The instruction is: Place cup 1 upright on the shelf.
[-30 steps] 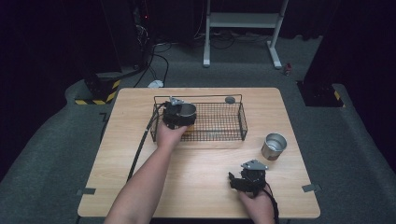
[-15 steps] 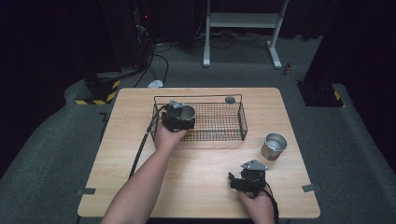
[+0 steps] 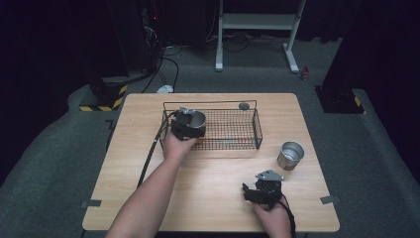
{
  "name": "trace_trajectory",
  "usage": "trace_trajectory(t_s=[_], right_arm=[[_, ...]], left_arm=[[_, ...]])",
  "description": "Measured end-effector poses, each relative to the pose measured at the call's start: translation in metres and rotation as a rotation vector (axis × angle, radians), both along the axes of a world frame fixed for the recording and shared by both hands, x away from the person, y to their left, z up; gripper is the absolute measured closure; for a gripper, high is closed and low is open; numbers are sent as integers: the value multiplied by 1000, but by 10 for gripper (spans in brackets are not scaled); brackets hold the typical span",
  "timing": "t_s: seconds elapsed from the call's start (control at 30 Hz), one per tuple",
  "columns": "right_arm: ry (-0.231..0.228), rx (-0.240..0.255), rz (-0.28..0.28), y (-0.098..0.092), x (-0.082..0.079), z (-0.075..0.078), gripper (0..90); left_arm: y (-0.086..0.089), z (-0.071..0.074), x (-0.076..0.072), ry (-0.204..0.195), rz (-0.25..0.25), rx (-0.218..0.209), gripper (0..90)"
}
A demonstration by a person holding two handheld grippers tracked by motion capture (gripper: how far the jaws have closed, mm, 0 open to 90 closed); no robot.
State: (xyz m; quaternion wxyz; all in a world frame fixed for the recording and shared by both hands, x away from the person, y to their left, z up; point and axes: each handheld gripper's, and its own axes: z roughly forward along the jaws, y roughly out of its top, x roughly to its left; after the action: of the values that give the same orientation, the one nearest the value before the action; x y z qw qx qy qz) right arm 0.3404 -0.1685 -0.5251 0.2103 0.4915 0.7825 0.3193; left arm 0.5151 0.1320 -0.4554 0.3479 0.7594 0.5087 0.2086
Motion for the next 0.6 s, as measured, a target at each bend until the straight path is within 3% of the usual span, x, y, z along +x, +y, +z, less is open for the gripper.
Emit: trace_trajectory(t_s=[0.2,0.43,0.6], right_arm=[[0,2,-1,0,0,0,154],[-1,1,2,0,0,0,154],[-2,0,5,0,0,0,154]], left_arm=[[-2,2,5,-25,13,-30,160],[-5,-2,5,-13,2,9,159],[-5,-4,4,-15,5,1,157]])
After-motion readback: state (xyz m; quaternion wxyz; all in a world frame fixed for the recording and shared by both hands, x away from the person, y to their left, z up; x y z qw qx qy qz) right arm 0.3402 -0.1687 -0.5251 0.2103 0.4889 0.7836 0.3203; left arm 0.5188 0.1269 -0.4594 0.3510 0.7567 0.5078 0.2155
